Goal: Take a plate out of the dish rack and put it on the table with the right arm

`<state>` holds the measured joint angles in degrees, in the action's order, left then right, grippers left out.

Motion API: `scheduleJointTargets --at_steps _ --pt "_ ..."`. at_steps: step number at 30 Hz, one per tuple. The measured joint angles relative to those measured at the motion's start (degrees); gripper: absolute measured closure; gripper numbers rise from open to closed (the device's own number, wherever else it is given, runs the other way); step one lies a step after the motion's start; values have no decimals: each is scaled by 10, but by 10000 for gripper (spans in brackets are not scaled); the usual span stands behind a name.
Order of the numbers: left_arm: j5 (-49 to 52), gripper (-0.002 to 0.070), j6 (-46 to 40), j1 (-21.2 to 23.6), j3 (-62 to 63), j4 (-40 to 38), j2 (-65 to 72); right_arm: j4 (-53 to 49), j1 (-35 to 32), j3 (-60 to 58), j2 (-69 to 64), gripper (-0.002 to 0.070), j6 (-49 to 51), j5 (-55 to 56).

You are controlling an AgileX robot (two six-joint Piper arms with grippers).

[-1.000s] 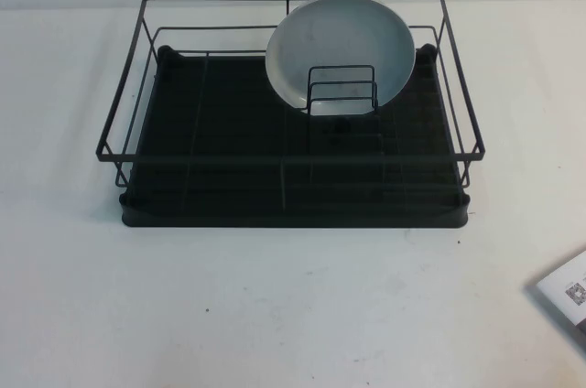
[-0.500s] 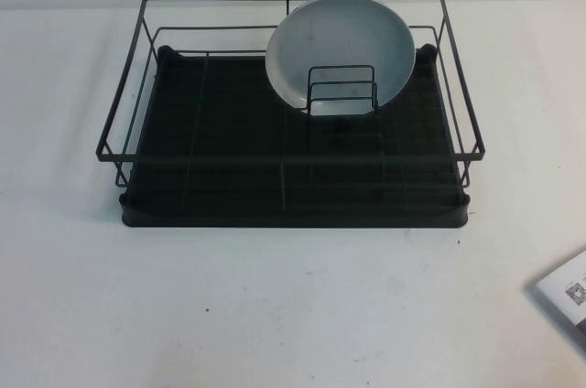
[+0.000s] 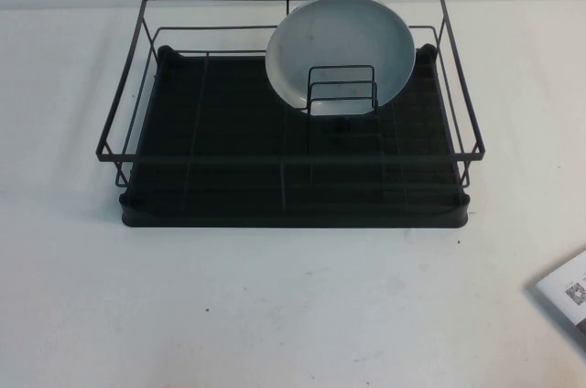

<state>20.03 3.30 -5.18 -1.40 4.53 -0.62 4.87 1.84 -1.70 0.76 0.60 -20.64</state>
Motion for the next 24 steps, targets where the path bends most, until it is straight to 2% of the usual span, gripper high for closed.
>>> scheduleJointTargets --at_steps 6,12,16,24 --pt "0 679 0 0 0 0 0 41 0 0 0 694 0 5" --pt "0 679 0 0 0 0 0 206 0 0 0 694 0 71" --pt "0 679 0 0 0 0 0 353 0 0 0 694 0 125" --pt "0 679 0 0 0 0 0 437 0 0 0 694 0 136"
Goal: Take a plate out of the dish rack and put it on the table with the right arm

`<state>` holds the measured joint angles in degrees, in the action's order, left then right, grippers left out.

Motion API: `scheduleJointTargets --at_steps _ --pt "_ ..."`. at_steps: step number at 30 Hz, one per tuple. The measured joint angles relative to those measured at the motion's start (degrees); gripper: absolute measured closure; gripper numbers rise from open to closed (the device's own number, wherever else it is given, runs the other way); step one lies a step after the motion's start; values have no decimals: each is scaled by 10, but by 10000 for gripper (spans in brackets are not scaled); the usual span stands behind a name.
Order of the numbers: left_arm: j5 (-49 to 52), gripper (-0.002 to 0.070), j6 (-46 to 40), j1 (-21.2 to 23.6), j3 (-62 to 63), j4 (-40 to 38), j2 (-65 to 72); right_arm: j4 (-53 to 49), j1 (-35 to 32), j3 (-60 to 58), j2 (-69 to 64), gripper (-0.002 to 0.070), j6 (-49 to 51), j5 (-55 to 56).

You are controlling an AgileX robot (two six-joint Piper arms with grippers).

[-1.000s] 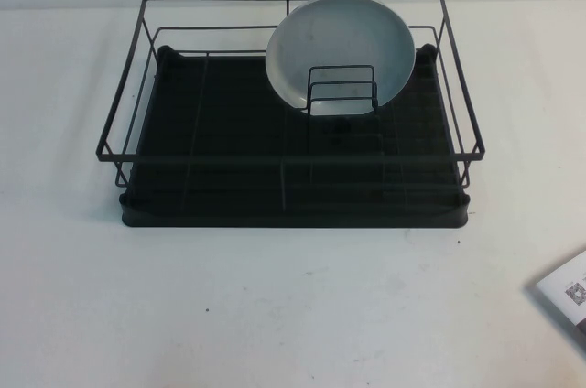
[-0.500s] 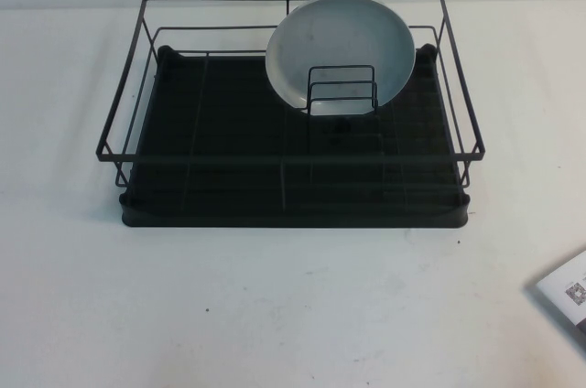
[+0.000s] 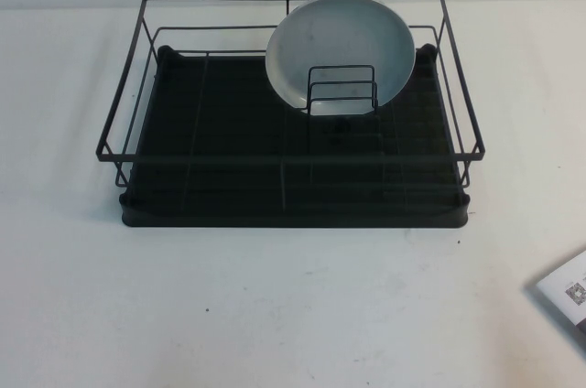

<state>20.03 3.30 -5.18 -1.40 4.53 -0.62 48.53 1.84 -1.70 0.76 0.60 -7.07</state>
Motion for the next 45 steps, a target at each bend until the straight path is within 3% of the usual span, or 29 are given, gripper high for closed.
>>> scheduleJointTargets --at_steps 7,12,24,34,45 --pt "0 679 0 0 0 0 0 -6 0 44 -81 694 -6 -93" --pt "0 679 0 0 0 0 0 -28 0 151 -233 694 -94 -136" --pt "0 679 0 0 0 0 0 -31 0 516 -636 694 -302 -190" --pt "0 679 0 0 0 0 0 -32 5 835 -926 694 -359 -309" --pt "0 679 0 0 0 0 0 -84 75 1128 -1149 671 -396 -418"
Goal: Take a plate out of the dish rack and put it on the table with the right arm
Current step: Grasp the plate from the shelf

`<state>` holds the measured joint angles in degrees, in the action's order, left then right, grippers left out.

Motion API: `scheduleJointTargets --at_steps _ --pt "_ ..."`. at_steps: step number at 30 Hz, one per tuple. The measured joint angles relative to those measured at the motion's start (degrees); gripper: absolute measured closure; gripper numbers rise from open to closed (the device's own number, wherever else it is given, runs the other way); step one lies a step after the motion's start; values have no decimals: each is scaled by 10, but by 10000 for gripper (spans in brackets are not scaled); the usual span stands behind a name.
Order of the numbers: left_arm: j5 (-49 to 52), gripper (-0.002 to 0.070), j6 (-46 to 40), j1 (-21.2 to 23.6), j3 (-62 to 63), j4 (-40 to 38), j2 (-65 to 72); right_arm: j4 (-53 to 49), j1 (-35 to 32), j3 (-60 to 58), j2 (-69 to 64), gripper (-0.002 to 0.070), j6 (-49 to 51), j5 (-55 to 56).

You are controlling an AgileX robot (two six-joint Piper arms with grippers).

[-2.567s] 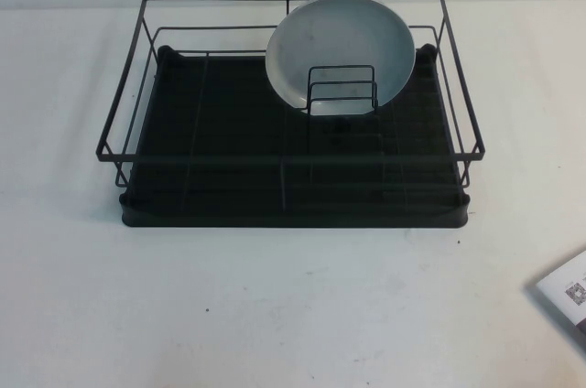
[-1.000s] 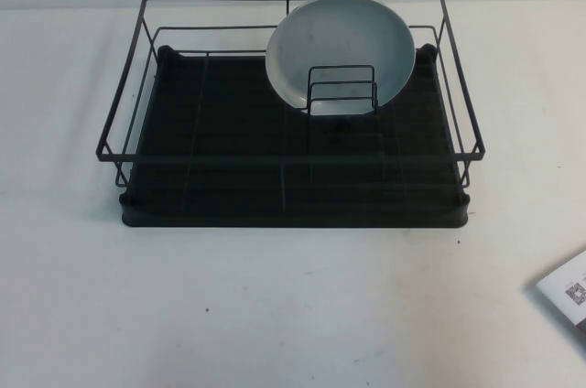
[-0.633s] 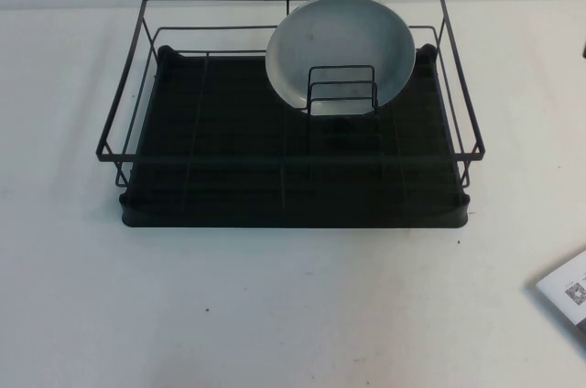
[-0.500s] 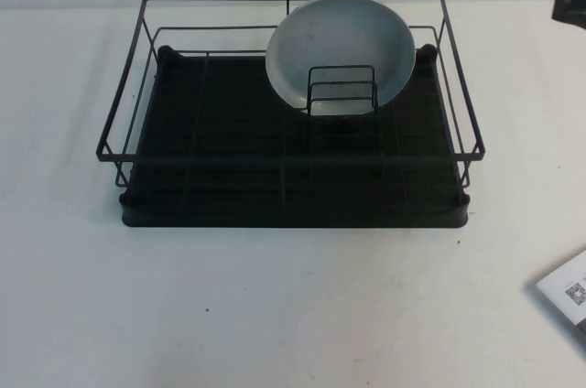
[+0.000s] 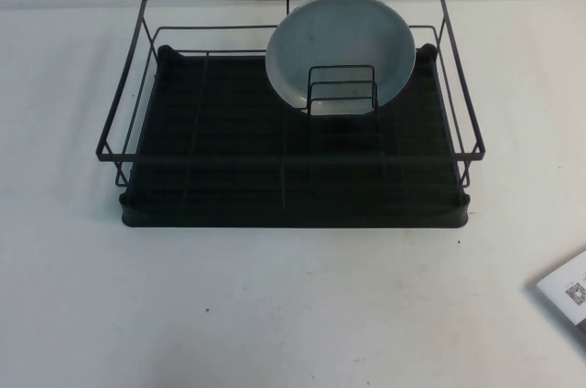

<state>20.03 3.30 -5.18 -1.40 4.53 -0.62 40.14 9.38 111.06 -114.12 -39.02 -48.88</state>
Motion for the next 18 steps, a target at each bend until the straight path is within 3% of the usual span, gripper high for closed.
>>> scheduleJointTargets --at_steps 2,9,18 --pt "0 679 0 0 0 0 0 -13 10 48 -27 624 -19 -28" --pt "0 679 0 0 0 0 0 -50 33 133 -79 352 -79 -71" --pt "0 679 0 0 0 0 0 -60 34 140 -95 302 -129 -52"
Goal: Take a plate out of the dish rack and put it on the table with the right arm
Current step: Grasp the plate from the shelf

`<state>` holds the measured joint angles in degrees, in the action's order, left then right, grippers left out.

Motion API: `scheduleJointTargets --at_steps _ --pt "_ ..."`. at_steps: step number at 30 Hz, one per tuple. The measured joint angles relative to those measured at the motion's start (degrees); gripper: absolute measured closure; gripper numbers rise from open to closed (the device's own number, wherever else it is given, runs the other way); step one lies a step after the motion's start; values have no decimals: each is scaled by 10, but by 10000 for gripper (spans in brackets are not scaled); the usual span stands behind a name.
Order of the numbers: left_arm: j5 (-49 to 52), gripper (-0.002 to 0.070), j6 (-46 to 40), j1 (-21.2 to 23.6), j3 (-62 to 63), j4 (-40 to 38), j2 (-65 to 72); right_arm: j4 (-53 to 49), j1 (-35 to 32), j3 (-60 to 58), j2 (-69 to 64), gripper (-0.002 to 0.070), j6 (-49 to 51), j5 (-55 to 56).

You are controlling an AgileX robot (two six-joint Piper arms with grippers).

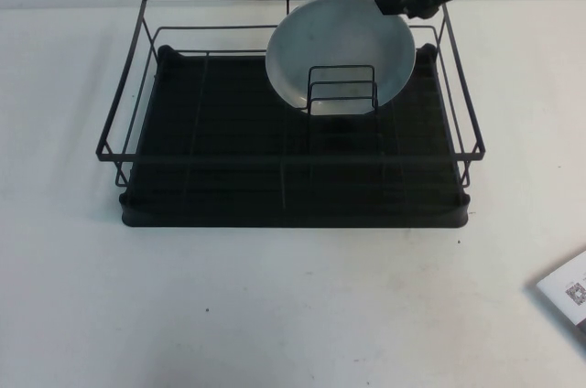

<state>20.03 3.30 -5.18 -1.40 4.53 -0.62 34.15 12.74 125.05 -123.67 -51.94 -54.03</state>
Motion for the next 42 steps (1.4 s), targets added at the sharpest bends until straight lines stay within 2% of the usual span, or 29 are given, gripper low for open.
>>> scheduleJointTargets --at_steps 18,38,42 --pt "0 679 0 0 0 0 0 -1 13 0 -40 301 -43 72" --pt "0 679 0 0 0 0 0 -5 13 0 -56 306 -43 81" --pt "0 680 0 0 0 0 0 -5 13 0 -57 331 -44 81"
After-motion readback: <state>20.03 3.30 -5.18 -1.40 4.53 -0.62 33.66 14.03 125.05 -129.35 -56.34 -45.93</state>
